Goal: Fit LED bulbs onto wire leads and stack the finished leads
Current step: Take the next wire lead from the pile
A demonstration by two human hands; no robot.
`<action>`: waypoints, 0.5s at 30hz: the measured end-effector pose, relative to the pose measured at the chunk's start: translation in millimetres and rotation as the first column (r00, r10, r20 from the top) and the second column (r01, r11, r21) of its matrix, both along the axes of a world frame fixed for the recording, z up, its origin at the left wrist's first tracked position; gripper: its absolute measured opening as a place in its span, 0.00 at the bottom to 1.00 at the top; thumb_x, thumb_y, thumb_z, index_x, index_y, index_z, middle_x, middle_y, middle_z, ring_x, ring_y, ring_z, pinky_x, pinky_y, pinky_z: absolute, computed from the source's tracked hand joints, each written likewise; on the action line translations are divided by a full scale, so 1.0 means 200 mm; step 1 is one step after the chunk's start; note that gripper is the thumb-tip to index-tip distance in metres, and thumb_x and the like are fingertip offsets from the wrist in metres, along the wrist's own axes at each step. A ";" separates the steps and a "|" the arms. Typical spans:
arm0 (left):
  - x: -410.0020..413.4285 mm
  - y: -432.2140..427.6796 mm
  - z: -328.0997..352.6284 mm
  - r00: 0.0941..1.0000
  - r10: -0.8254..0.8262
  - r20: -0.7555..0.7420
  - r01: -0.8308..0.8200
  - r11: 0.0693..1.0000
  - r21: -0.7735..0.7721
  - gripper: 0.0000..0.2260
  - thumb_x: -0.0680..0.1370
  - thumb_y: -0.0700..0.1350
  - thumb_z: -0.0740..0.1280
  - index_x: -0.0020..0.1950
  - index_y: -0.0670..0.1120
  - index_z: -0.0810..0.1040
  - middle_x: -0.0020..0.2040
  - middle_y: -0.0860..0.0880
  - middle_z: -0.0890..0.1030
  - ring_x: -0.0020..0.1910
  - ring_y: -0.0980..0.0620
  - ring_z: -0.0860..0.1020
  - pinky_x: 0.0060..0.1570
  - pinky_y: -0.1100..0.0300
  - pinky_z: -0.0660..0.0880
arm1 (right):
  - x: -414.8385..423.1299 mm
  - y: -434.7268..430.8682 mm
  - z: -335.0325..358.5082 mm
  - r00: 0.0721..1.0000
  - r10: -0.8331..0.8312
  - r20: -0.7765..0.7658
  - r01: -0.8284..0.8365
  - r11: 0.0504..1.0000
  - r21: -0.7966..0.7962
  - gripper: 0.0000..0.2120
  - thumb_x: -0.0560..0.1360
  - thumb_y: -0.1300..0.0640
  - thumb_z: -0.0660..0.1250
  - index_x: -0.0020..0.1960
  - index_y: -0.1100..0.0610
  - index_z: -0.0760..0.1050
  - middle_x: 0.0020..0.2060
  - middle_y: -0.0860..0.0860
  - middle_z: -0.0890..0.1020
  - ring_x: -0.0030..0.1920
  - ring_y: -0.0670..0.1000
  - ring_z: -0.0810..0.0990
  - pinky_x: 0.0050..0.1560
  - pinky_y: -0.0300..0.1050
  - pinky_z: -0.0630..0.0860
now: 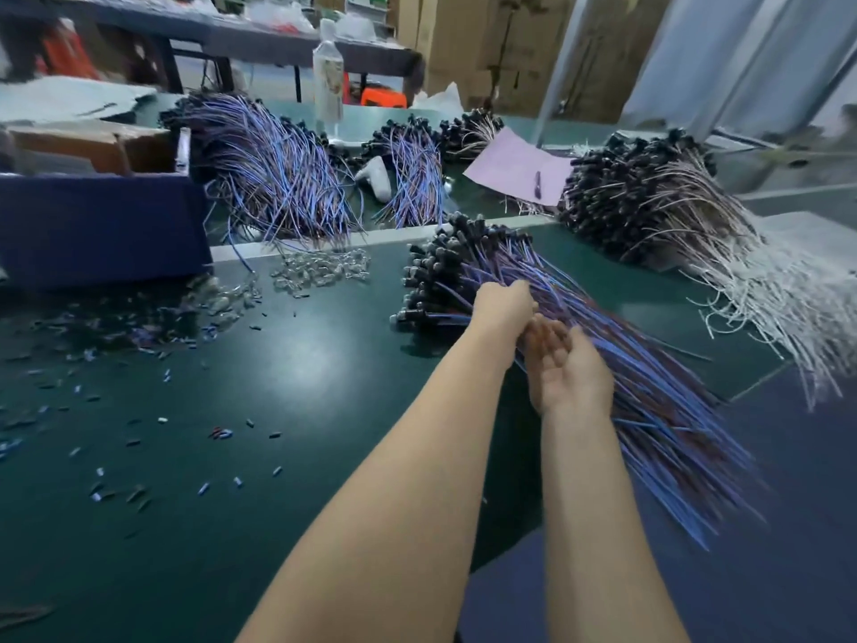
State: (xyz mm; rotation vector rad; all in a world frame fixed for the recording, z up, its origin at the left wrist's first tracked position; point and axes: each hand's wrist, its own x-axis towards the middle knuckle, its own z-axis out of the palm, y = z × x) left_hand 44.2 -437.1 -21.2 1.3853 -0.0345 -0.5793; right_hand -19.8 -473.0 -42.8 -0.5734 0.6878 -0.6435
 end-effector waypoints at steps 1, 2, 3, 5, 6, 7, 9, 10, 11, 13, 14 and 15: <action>0.01 0.00 -0.02 0.997 0.013 0.074 -0.018 0.997 0.074 0.08 0.79 0.38 0.57 0.49 0.36 0.73 0.49 0.36 0.80 0.45 0.44 0.78 0.53 0.52 0.77 | 0.01 0.00 0.00 1.000 -0.006 -0.007 0.006 1.000 0.011 0.11 0.81 0.59 0.58 0.42 0.62 0.72 0.33 0.55 0.83 0.34 0.49 0.83 0.38 0.39 0.81; 0.02 0.00 -0.03 0.989 0.015 0.148 -0.036 0.989 0.143 0.09 0.79 0.39 0.57 0.49 0.35 0.75 0.50 0.35 0.81 0.48 0.42 0.80 0.55 0.50 0.78 | 0.01 0.01 0.00 1.000 -0.015 -0.017 0.015 1.000 0.014 0.10 0.80 0.59 0.59 0.43 0.62 0.73 0.37 0.55 0.83 0.37 0.50 0.83 0.42 0.41 0.82; 0.02 0.01 -0.04 0.976 0.009 0.217 -0.056 0.976 0.212 0.11 0.78 0.39 0.58 0.47 0.34 0.77 0.50 0.36 0.82 0.49 0.41 0.81 0.54 0.49 0.78 | 0.02 0.02 0.00 0.999 -0.024 -0.030 0.024 1.000 0.009 0.09 0.80 0.60 0.59 0.43 0.62 0.73 0.39 0.55 0.82 0.39 0.50 0.83 0.45 0.41 0.82; 0.04 0.06 -0.03 0.946 -0.019 0.323 -0.092 0.941 0.325 0.12 0.77 0.42 0.60 0.46 0.35 0.79 0.46 0.39 0.83 0.47 0.42 0.82 0.49 0.53 0.79 | 0.04 0.05 0.01 0.999 -0.032 -0.041 0.030 0.999 -0.027 0.09 0.80 0.62 0.58 0.42 0.61 0.73 0.39 0.54 0.81 0.39 0.50 0.82 0.49 0.42 0.81; 0.04 0.09 -0.02 0.936 -0.022 0.351 -0.108 0.932 0.347 0.12 0.77 0.43 0.60 0.46 0.37 0.80 0.46 0.40 0.83 0.47 0.43 0.82 0.50 0.54 0.78 | 0.04 0.07 0.02 0.999 -0.034 -0.036 0.032 0.998 -0.052 0.09 0.80 0.62 0.57 0.42 0.61 0.73 0.39 0.54 0.81 0.39 0.49 0.81 0.48 0.41 0.80; 0.05 0.13 0.00 0.925 -0.008 0.381 -0.136 0.927 0.350 0.12 0.76 0.44 0.60 0.44 0.38 0.80 0.45 0.41 0.83 0.47 0.43 0.81 0.50 0.54 0.78 | 0.05 0.10 0.03 0.999 -0.028 -0.030 0.025 0.996 -0.082 0.09 0.80 0.63 0.57 0.43 0.60 0.73 0.39 0.54 0.81 0.38 0.49 0.81 0.46 0.40 0.80; 0.05 0.24 0.03 0.887 0.037 0.461 -0.217 0.913 0.345 0.12 0.76 0.44 0.60 0.39 0.40 0.80 0.42 0.42 0.83 0.46 0.43 0.81 0.49 0.54 0.77 | 0.08 0.19 0.05 1.000 0.015 -0.024 -0.018 0.985 -0.172 0.09 0.79 0.65 0.57 0.43 0.58 0.73 0.34 0.51 0.81 0.34 0.47 0.80 0.39 0.37 0.78; 0.04 0.31 0.04 0.870 0.062 0.489 -0.251 0.910 0.330 0.12 0.76 0.44 0.61 0.38 0.40 0.79 0.41 0.42 0.83 0.45 0.43 0.80 0.47 0.55 0.77 | 0.10 0.24 0.07 0.999 0.049 -0.019 -0.052 0.972 -0.229 0.10 0.78 0.65 0.56 0.42 0.58 0.74 0.30 0.50 0.81 0.31 0.46 0.80 0.35 0.37 0.77; 0.04 0.38 0.06 0.858 0.097 0.504 -0.281 0.910 0.303 0.12 0.76 0.44 0.61 0.37 0.39 0.79 0.40 0.41 0.83 0.44 0.42 0.80 0.46 0.54 0.76 | 0.12 0.31 0.08 0.995 0.095 -0.012 -0.094 0.953 -0.289 0.11 0.78 0.66 0.56 0.42 0.57 0.74 0.26 0.48 0.80 0.28 0.44 0.79 0.33 0.36 0.76; 0.04 0.54 0.10 0.815 0.217 0.537 -0.379 0.901 0.211 0.13 0.76 0.43 0.62 0.38 0.37 0.79 0.36 0.39 0.81 0.39 0.43 0.78 0.42 0.53 0.75 | 0.17 0.46 0.10 0.977 0.214 -0.017 -0.202 0.890 -0.408 0.12 0.78 0.67 0.57 0.41 0.56 0.73 0.24 0.46 0.80 0.27 0.43 0.78 0.31 0.36 0.75; 0.04 0.64 0.12 0.776 0.298 0.556 -0.450 0.879 0.157 0.13 0.76 0.42 0.62 0.36 0.37 0.78 0.32 0.41 0.79 0.34 0.44 0.75 0.38 0.53 0.72 | 0.20 0.55 0.10 0.958 0.284 -0.043 -0.270 0.840 -0.471 0.11 0.78 0.67 0.57 0.41 0.56 0.74 0.25 0.47 0.80 0.27 0.44 0.78 0.32 0.37 0.75; 0.05 0.74 0.14 0.731 0.379 0.568 -0.519 0.848 0.102 0.14 0.77 0.42 0.62 0.33 0.39 0.76 0.28 0.44 0.75 0.31 0.48 0.71 0.35 0.55 0.69 | 0.22 0.64 0.10 0.931 0.356 -0.079 -0.341 0.775 -0.532 0.10 0.78 0.67 0.58 0.42 0.57 0.74 0.27 0.48 0.80 0.28 0.45 0.77 0.33 0.39 0.75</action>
